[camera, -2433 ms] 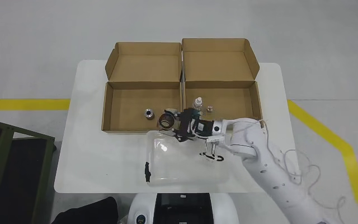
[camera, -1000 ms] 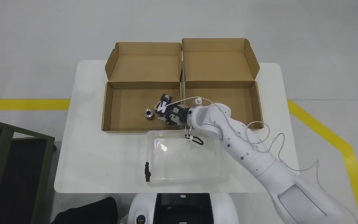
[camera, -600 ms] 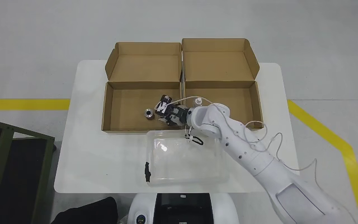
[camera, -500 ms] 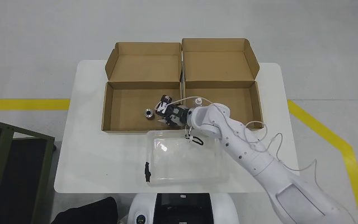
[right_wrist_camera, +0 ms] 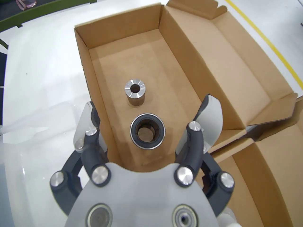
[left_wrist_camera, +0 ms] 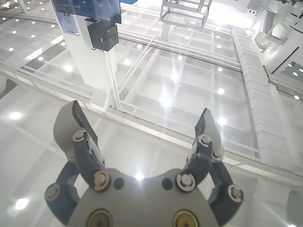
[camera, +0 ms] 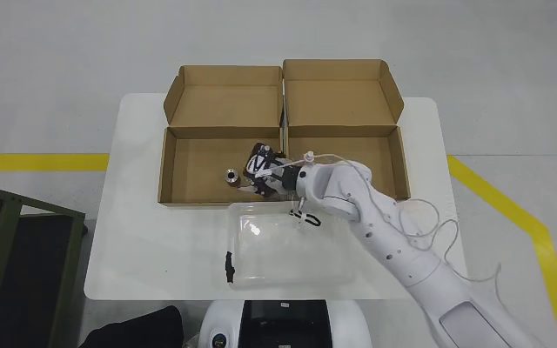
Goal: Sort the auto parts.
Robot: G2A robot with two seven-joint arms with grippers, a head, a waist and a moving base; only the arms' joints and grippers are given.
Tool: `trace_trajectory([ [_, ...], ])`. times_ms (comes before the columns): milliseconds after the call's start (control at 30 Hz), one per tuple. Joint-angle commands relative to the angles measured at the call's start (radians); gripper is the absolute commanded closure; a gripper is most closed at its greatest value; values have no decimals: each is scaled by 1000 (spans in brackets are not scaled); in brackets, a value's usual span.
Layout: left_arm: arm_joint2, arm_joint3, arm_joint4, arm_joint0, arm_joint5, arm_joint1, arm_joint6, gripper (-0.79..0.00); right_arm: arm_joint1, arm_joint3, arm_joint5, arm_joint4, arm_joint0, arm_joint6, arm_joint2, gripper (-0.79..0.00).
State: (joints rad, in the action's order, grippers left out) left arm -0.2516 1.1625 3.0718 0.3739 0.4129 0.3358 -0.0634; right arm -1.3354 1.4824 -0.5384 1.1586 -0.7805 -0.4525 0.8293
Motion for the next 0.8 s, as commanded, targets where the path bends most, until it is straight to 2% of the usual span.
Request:
trace_trajectory([
  [0,0,0,0,0,0,0,0,-785,12,57,-12,5,-29,9,39,-730],
  [233,0,0,0,0,0,0,0,-785,57,244,-56,21,-165,42,204,-785],
  [400,0,0,0,0,0,0,0,-785,86,337,-94,22,-270,98,335,-785],
  [567,0,0,0,0,0,0,0,-785,107,375,-126,25,-375,222,456,-785],
  [767,0,0,0,0,0,0,0,-785,129,382,-117,83,-520,360,604,-785],
])
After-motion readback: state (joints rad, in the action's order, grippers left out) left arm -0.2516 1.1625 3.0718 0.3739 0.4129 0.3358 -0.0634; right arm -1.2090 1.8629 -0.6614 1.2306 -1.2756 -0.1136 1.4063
